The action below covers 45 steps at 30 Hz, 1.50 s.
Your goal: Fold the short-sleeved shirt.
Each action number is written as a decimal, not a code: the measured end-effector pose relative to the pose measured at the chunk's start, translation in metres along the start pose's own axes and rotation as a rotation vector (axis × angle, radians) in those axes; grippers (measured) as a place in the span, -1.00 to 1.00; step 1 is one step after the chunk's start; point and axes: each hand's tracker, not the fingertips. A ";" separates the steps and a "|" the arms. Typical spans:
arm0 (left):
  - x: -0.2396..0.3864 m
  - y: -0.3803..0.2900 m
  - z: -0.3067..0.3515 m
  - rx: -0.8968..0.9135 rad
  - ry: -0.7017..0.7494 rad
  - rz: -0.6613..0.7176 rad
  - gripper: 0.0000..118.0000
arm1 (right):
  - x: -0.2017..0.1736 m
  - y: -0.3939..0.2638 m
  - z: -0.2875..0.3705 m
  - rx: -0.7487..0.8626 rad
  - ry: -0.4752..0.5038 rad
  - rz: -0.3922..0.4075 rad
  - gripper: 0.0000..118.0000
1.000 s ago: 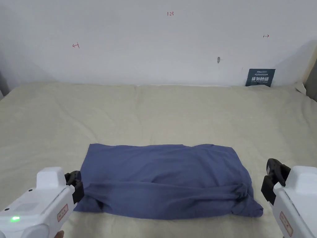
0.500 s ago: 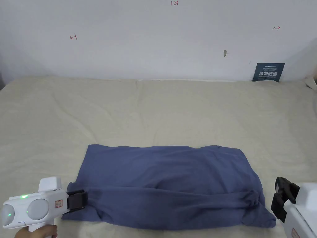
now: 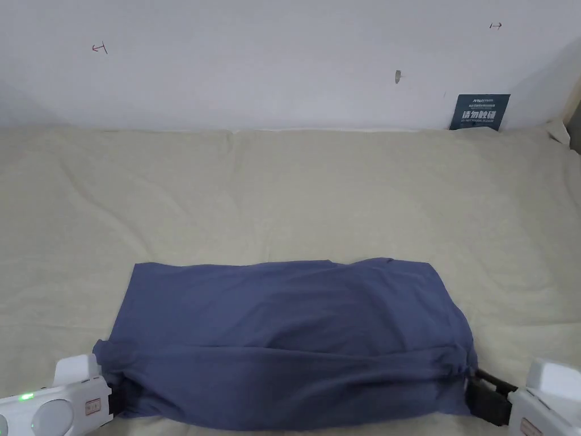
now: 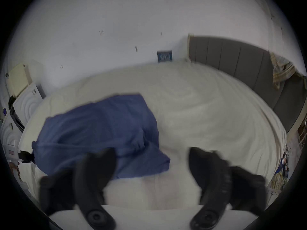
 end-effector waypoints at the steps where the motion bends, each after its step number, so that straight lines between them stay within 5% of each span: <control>1: -0.001 0.002 0.004 0.006 -0.003 0.005 -0.90 | 0.001 -0.003 -0.012 -0.034 -0.004 -0.007 0.88; 5: -0.003 0.005 0.015 0.031 -0.024 0.017 -0.90 | -0.004 -0.007 -0.046 -0.102 -0.025 0.039 0.63; 10: -0.002 0.005 0.020 0.038 -0.028 -0.005 -0.90 | -0.004 -0.011 -0.076 -0.184 0.011 0.016 -0.11; 12: -0.004 0.003 0.023 0.041 -0.030 0.006 -0.90 | -0.006 -0.014 -0.067 -0.141 0.006 0.011 -0.17; 13: -0.004 0.002 0.024 0.042 -0.031 0.012 -0.90 | -0.006 -0.013 -0.062 -0.131 0.019 0.017 -0.34; 14: -0.006 0.001 0.026 0.045 -0.035 0.017 -0.90 | -0.004 -0.012 -0.058 -0.125 0.082 -0.002 -0.82; 29: -0.045 -0.054 0.099 0.040 -0.056 0.105 -0.90 | 0.030 -0.054 0.050 -0.091 0.123 -0.096 -0.82; 41: -0.051 -0.107 0.075 -0.076 0.001 0.092 -0.83 | 0.024 -0.101 0.045 -0.234 0.054 -0.097 -0.76; 43: -0.047 -0.103 0.079 -0.082 0.011 0.063 -0.67 | 0.022 -0.093 0.051 -0.201 0.017 -0.051 -0.67; 45: -0.040 -0.098 0.086 -0.082 0.038 0.023 0.29 | 0.016 -0.081 0.065 -0.134 -0.005 -0.003 -0.04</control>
